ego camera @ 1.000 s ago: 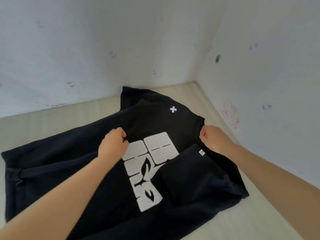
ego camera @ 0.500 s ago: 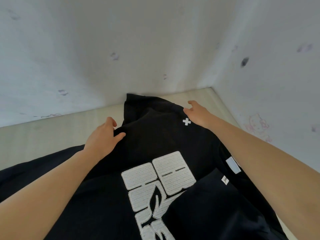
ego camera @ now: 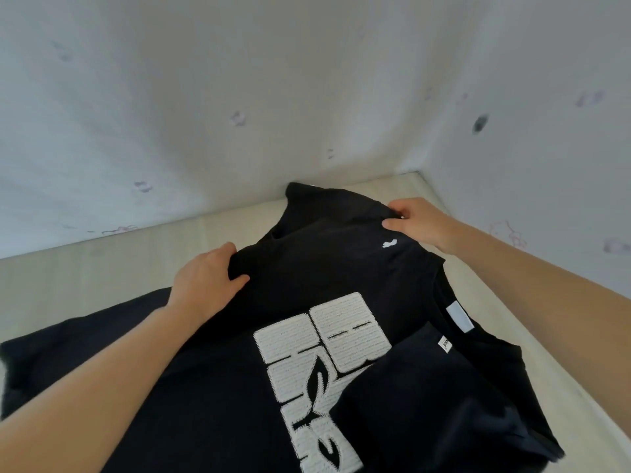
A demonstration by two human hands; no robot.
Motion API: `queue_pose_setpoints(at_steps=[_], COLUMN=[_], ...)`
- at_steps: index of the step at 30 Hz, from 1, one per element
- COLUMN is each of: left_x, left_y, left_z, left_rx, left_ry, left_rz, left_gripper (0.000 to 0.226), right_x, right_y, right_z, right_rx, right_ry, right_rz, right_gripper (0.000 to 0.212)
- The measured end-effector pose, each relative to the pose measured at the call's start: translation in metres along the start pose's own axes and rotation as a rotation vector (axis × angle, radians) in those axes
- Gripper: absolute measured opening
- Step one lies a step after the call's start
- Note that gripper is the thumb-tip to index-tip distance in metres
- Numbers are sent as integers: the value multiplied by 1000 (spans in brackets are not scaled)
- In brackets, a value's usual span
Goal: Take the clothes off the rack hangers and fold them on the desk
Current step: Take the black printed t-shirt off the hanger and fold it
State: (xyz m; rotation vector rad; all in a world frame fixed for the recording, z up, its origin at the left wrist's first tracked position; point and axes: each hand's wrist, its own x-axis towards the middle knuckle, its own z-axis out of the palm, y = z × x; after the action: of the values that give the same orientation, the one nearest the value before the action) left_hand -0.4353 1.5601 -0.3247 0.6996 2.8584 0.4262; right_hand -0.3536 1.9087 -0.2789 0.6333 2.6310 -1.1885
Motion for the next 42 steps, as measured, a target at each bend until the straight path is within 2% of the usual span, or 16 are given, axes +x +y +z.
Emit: queue_pose_setpoints(at_steps=[4, 8, 11, 13, 15, 18, 21, 23, 25, 28, 33, 35, 39, 40, 42], left_x=[-39, -83, -99, -101, -101, -103, -105, -107, -111, -117, -148, -163, -184, -185, -186], left_y=[11, 23, 18, 13, 7, -5, -17, -21, -27, -37, -39, -38, -41, -41, -41], left_z=[-1, 8, 19, 19, 13, 4, -5, -9, -15, -24, -27, -19, -6, -5, -8], left_rx=[41, 74, 29, -55, -90, 52, 188, 371, 554, 654, 632, 550, 391, 389, 456], left_ry=[-1, -255, -352, -382, -413, -430, -400, -356, -335, -326, -315, -373, -514, -510, -476], left_rz=[162, 300, 330, 301, 257, 209, 174, 218, 235, 175, 186, 216, 133, 109, 93], left_gripper=[28, 36, 21, 21, 26, 33, 33, 30, 29, 24, 17, 17, 23, 24, 26], right_x=[-40, -78, -94, -97, -95, -88, -78, -72, -70, -75, -101, -115, -133, -134, -134], right_y=[14, 41, 58, 60, 57, 43, 24, 17, 11, 8, 25, 34, 37, 38, 36], right_z=[-7, 5, 21, 28, 33, 41, 51, 56, 57, 49, 34, 30, 36, 38, 42], right_rx=[-6, -113, -219, -245, -299, -275, -165, -187, -202, -163, -77, -89, -110, -101, -45], right_ry=[-48, -141, -110, -47, -50, -97, -52, -28, -38, -7, -57, -80, -184, -214, -220], right_rz=[63, 196, 199, 202, 210, 236, 234, 209, 163, 112, 162, 204, 295, 330, 367], right_gripper=[11, 16, 17, 18, 14, 12, 32, 38, 29, 9, 15, 4, 38, 38, 20])
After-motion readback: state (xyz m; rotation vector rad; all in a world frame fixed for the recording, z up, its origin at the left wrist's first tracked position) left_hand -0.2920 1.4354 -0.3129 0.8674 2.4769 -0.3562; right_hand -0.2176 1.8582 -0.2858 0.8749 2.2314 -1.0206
